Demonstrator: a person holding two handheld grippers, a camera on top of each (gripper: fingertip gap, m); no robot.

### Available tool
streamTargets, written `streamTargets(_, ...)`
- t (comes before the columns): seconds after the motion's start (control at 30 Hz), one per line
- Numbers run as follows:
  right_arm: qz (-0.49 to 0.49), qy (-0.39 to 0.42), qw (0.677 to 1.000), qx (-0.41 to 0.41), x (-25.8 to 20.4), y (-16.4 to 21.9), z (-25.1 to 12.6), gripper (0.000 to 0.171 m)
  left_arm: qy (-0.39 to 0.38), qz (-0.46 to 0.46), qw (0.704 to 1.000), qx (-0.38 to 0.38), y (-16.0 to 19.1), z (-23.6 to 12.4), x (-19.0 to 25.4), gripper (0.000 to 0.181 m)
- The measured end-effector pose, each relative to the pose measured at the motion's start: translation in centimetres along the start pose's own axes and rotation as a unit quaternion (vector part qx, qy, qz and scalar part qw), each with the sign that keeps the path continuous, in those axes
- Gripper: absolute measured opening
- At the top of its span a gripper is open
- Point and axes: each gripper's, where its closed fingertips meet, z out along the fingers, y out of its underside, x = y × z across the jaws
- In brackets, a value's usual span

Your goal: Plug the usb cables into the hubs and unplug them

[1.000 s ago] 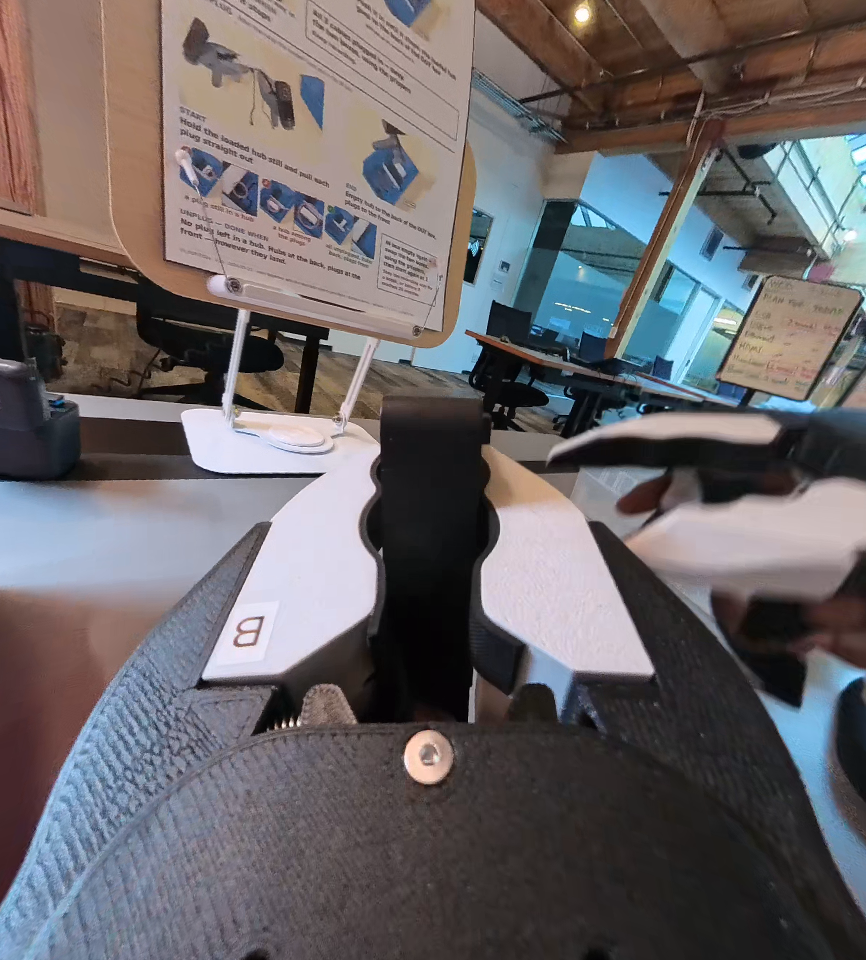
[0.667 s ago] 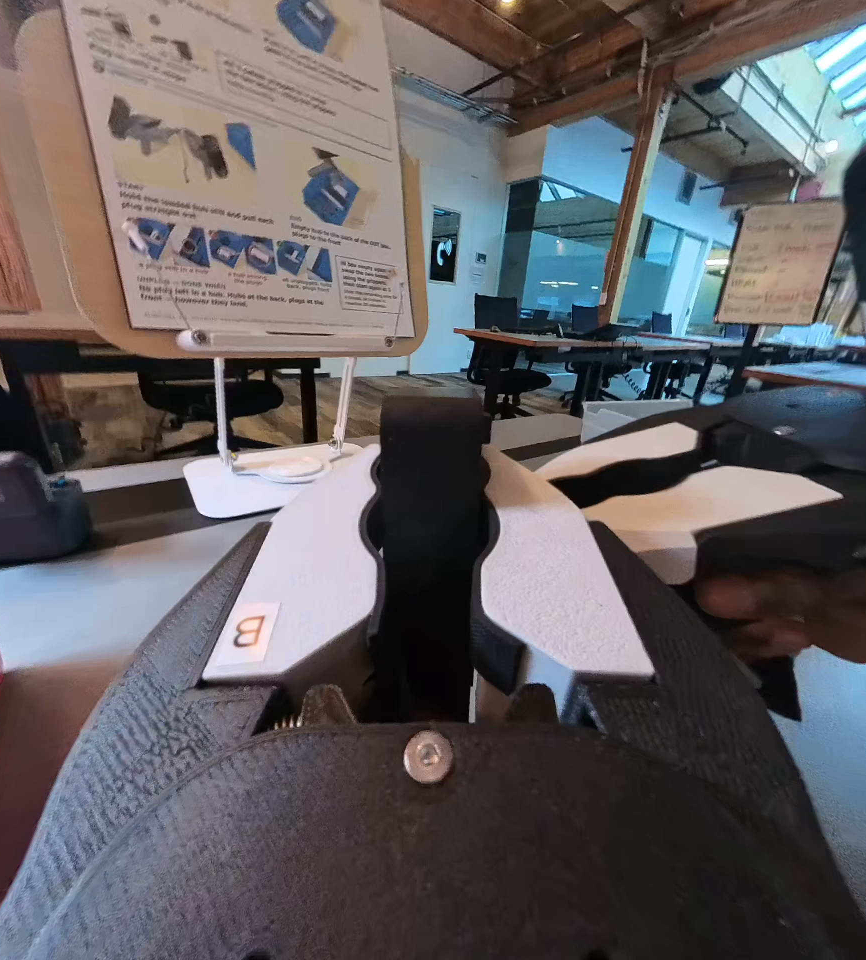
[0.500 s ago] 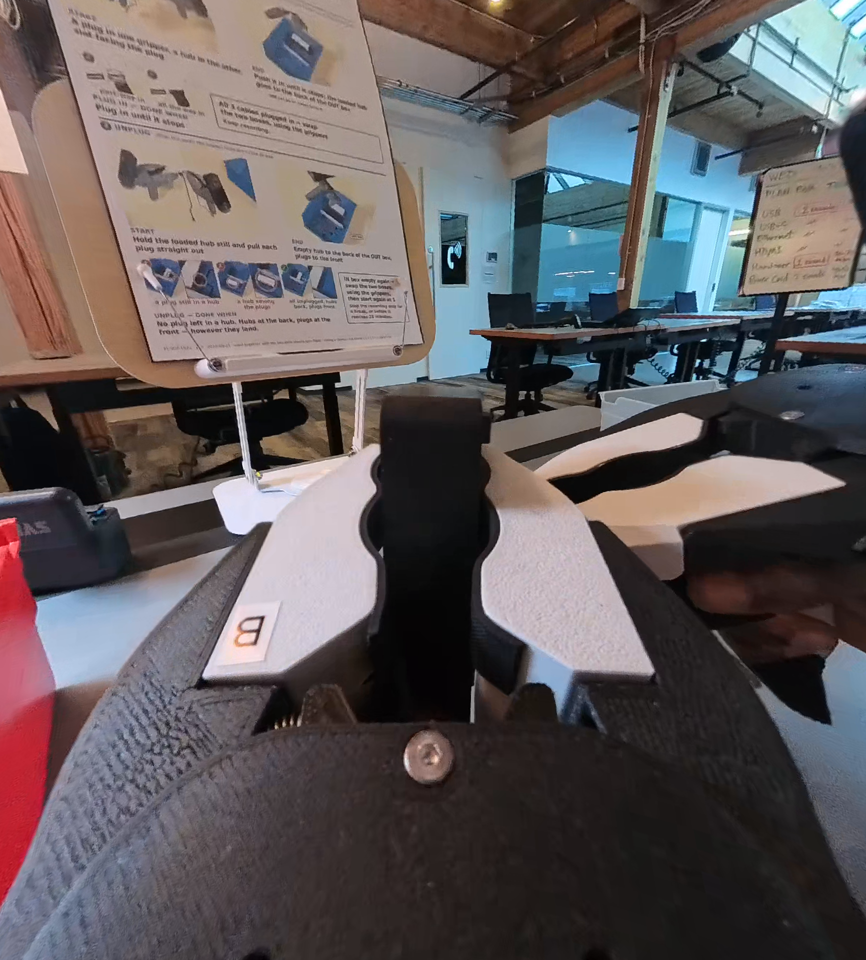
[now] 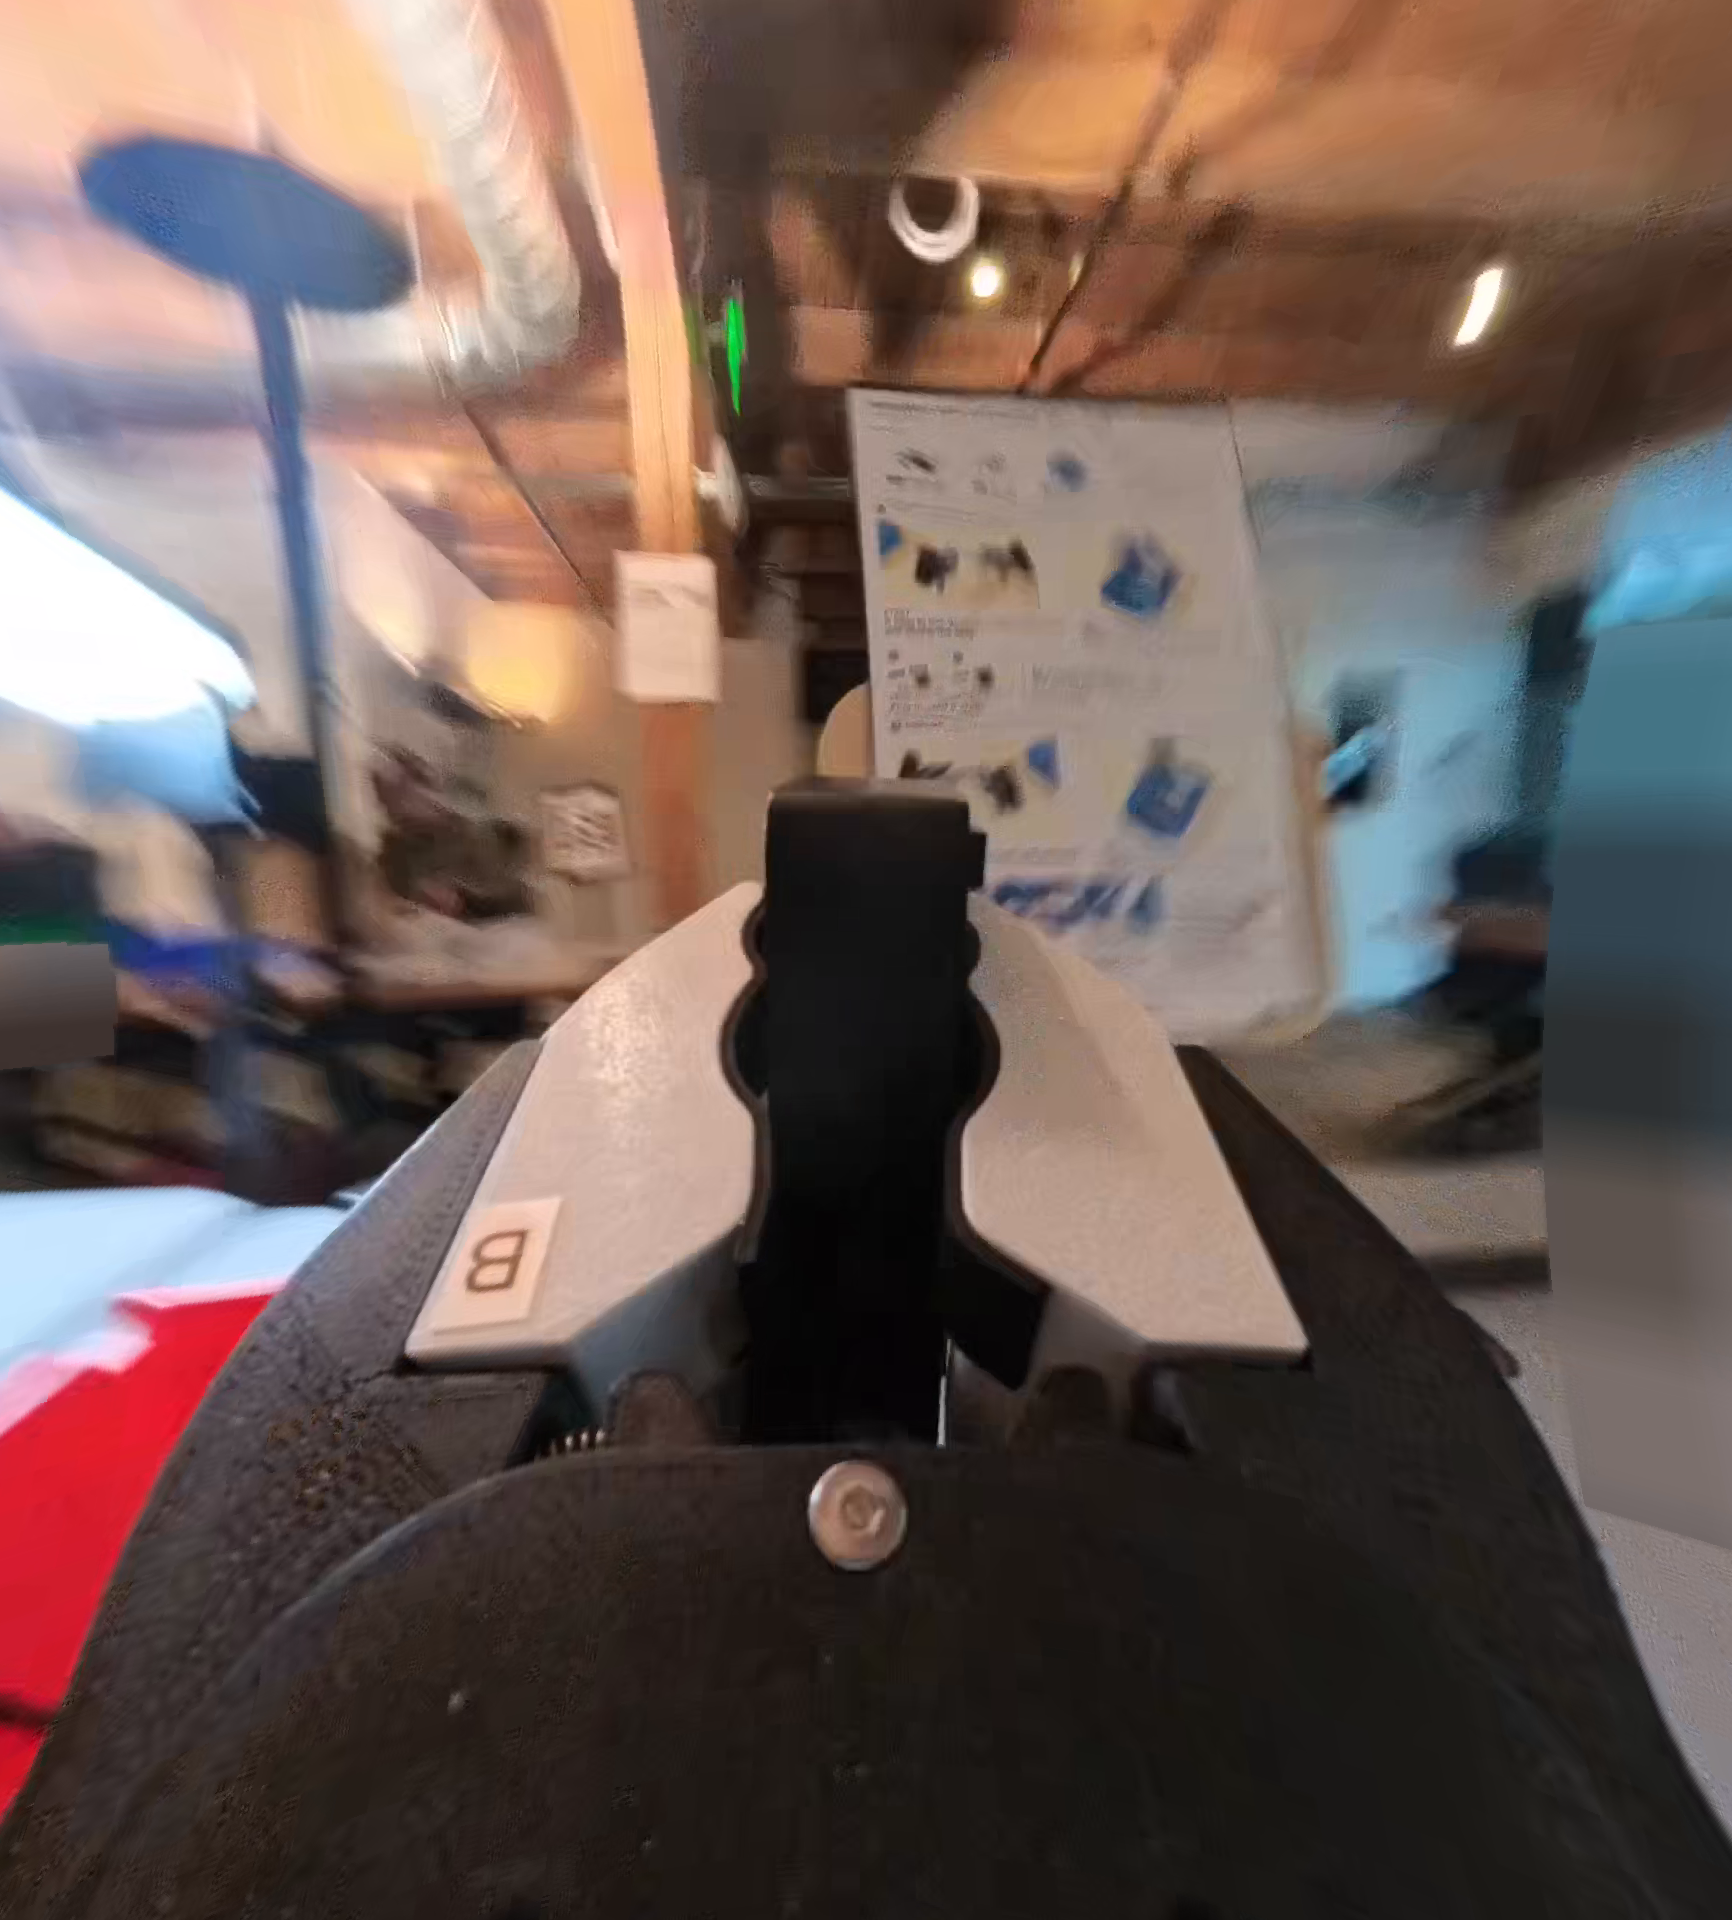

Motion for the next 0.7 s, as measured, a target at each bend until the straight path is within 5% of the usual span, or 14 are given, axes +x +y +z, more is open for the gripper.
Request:
streamTargets(0.07, 0.032, -0.006, 0.998, 0.057, 1.3, -1.8, -0.8, 0.015, 0.099, -0.152, 0.98, 0.08, -3.6, -0.9, 0.2, 0.03)
streamTargets(0.13, 0.039, 0.01, 0.995, 0.091, 3.5, -3.2, -1.6, 0.015, 0.143, -0.13, 0.976, 0.101, -4.3, -1.8, 3.6, 0.03)
streamTargets(0.27, 0.01, 0.097, 0.985, 0.142, 10.0, -8.1, -6.3, 0.015, 0.209, -0.11, 0.968, 0.083, -2.6, -2.6, 7.6, 0.031)
streamTargets(0.43, -0.019, 0.252, 0.942, 0.22, 18.9, -15.6, -17.6, 0.016, 0.231, -0.174, 0.957, 0.004, 2.4, -3.0, 9.5, 0.031)
streamTargets(0.57, -0.043, 0.384, 0.881, 0.273, 22.6, -15.0, -27.5, 0.015, 0.268, -0.198, 0.941, -0.059, 5.8, -3.3, 12.5, 0.031)
streamTargets(0.7, -0.016, 0.441, 0.873, 0.208, 25.2, -11.6, -32.1, 0.016, 0.302, -0.197, 0.93, -0.069, 6.5, -4.1, 14.2, 0.031)
